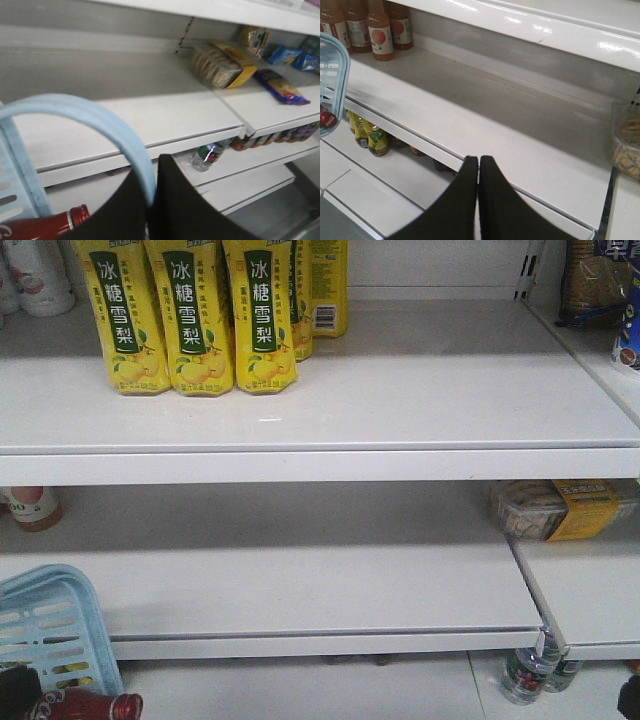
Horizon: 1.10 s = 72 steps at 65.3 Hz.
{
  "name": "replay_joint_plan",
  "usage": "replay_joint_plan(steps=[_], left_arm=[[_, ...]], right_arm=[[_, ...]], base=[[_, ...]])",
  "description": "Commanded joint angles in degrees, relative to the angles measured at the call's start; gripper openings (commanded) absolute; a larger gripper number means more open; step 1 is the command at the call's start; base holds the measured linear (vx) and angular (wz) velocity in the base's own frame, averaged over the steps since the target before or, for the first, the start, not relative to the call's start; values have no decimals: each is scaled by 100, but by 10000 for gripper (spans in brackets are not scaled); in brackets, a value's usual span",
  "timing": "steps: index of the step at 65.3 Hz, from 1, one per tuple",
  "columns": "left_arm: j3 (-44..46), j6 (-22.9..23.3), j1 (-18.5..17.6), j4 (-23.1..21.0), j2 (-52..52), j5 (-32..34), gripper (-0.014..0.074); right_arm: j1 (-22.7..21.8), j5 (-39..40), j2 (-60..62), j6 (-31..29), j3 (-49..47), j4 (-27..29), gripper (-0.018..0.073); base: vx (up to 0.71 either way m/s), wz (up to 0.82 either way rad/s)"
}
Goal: Place coke in basket with both arms
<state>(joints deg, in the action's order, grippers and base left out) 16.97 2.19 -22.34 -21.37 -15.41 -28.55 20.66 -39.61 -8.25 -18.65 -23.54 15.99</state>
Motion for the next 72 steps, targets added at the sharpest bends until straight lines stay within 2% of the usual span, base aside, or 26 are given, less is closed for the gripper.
replay_joint_plan(steps=[1, 14, 23, 30, 33, 45, 57, 62, 72], left_arm=[[-274, -109, 2, 376, 352, 848, -6], [-1086, -103, 2, 840, 940, 1015, -6], [-1511, -103, 46, 883, 1256, 1450, -6], [-1947, -99, 64, 883, 1501, 2029, -6], [-1927, -105, 96, 1009, 1637, 1932, -6], [-1930, -105, 469, 1422, 1698, 2662, -6], [-1930, -93, 1205, 1703, 1698, 3055, -6], [-1930, 151, 1545, 1928, 1698, 3096, -6], [-1930, 1362, 1997, 2666, 1698, 3096, -6]], right_arm=[[-8, 404, -74, -22, -146, 27, -5], [-8, 404, -74, -22, -146, 27, -5], [-8, 404, -74, -22, -146, 27, -5], [-8, 404, -74, -22, -146, 27, -5], [-8, 404, -74, -22, -146, 27, -5], [-8, 404, -79, -22, -146, 27, -5], [-8, 404, -79, -22, -146, 27, -5], [-8, 404, -79, -22, -146, 27, -5], [-8, 404, -79, -22, -146, 27, -5]], base=[[0, 0], [0, 0], [0, 0], [0, 0], [0, 0], [0, 0], [0, 0], [0, 0], [0, 0]])
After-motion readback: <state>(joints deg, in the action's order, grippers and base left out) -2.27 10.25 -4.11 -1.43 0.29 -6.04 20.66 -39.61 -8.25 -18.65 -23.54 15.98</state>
